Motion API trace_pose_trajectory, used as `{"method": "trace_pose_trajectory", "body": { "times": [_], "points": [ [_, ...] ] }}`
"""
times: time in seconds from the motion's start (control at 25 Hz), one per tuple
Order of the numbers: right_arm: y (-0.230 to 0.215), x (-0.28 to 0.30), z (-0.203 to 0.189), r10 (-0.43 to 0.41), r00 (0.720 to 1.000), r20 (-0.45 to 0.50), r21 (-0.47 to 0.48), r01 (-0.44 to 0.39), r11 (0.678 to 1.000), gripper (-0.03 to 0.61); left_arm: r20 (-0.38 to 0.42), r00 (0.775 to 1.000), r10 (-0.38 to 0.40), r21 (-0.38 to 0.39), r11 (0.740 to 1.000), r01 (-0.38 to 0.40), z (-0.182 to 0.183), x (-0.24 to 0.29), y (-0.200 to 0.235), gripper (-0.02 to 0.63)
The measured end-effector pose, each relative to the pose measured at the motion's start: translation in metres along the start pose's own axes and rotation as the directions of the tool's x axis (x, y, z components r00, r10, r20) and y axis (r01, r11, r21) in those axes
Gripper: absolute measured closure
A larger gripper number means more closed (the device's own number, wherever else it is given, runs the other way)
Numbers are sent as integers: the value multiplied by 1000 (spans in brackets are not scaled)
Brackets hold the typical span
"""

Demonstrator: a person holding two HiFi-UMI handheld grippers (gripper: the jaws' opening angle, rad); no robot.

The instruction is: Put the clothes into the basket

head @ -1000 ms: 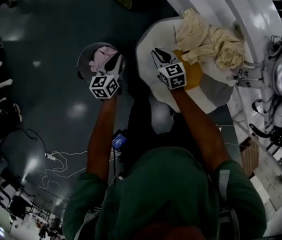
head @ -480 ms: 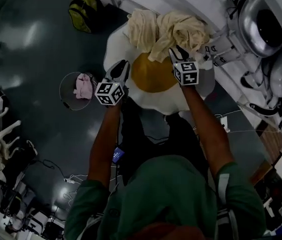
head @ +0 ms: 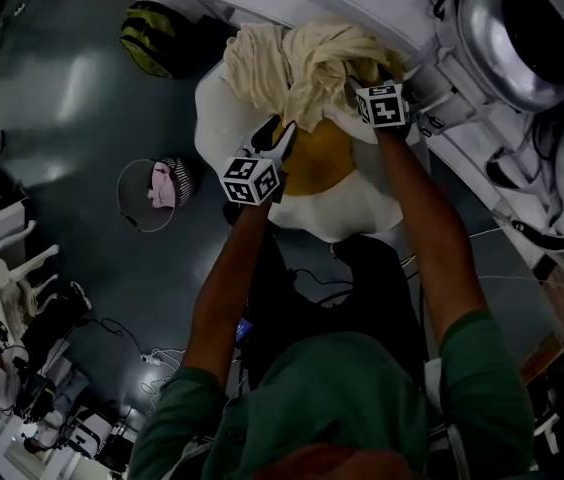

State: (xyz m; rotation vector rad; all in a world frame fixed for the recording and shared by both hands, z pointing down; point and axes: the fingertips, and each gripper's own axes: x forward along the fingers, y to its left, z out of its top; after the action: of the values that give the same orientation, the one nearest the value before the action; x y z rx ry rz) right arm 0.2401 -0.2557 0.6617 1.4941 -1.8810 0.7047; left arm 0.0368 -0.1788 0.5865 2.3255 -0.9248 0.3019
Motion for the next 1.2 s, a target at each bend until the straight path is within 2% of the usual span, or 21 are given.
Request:
{"method": "trace_pose_trajectory", "body": {
  "times": [0.08, 0.24, 0.28, 0.32, 0.36, 0.52, 0.64, 0.8, 0.96, 1.08, 1.2],
  "points": [
    [-5, 18, -17, 12, 998, -60, -28, -13, 1000, 295, 1, 1000, 14, -6, 1000, -14, -7, 12, -1, 451],
    [-13, 34, -32, -35, 987, -158, -230, -2, 973, 306, 12, 999, 36, -18, 999, -36, -15, 33, -7, 451],
    [-13, 34, -34, -43, 984, -172, -272, -6, 962, 381, 14, 999, 40, -22, 999, -39, -16, 37, -8, 451],
    [-12, 32, -34, -41, 983, -177, -304, -15, 953, 486, 16, 999, 43, -26, 999, -43, -18, 41, -10, 451],
    [-10, 28, -32, -27, 985, -170, -318, -28, 948, 544, 19, 999, 45, -31, 999, -45, -18, 44, -13, 451],
    [4, 0, -13, 83, 996, -24, -215, -86, 973, 555, 28, 999, 38, -24, 999, -38, -13, 51, -26, 451],
    [27, -42, 7, 156, 981, 118, -176, -134, 975, 555, 36, 999, 22, 4, 1000, -23, -4, 50, -35, 451],
    [70, -112, 45, 252, 919, 303, -174, -207, 963, 556, 50, 999, 14, 53, 998, -16, 10, 40, -39, 449],
    [120, -174, 81, 359, 841, 404, -217, -293, 931, 556, 89, 996, 3, 125, 992, -14, 30, 19, -43, 422],
    [165, -214, 113, 453, 776, 440, -290, -355, 889, 557, 162, 987, 12, 172, 984, -40, 57, -11, -40, 398],
    [222, -255, 148, 543, 704, 457, -382, -396, 835, 557, 265, 964, 37, 194, 977, -91, 94, -56, -31, 388]
  ]
}}
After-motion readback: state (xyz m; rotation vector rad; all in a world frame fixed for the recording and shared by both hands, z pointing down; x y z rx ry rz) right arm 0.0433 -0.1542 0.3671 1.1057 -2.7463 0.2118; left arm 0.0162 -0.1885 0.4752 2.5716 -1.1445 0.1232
